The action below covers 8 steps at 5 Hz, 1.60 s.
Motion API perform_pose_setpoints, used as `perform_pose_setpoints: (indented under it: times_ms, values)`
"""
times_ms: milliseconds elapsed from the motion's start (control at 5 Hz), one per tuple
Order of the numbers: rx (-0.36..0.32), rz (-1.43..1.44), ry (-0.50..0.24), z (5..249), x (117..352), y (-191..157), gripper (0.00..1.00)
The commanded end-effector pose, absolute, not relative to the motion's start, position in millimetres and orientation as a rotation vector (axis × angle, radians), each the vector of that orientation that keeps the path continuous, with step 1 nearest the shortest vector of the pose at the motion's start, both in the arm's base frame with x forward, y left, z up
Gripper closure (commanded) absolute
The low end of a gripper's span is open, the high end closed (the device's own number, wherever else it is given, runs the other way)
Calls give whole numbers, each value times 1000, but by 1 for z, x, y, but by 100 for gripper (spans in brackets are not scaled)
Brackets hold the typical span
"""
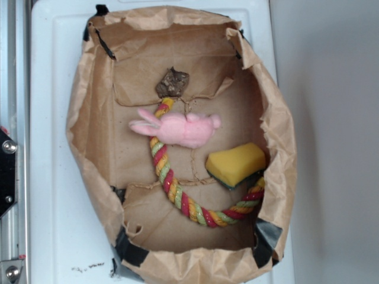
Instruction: Grab the rock.
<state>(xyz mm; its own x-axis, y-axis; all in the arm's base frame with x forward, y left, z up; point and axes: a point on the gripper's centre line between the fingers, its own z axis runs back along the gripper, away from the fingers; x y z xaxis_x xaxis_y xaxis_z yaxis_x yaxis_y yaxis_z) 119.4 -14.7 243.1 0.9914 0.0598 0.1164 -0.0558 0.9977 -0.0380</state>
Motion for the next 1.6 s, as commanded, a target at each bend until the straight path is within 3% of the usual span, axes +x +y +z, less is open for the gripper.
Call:
perform_pose_setpoints:
  times_ms: [0, 400, 600, 800, 1000, 1400]
  values:
    - [-35, 58, -118, 243, 119, -15, 0]
    - [-86, 108, -186, 250, 199, -4, 0]
    - [-138, 355, -305, 242, 224, 23, 0]
    - [-146, 603, -381, 234, 233, 39, 0]
    - [-68, 851, -322, 235, 234, 41, 0]
    - [-68, 851, -322, 235, 234, 41, 0]
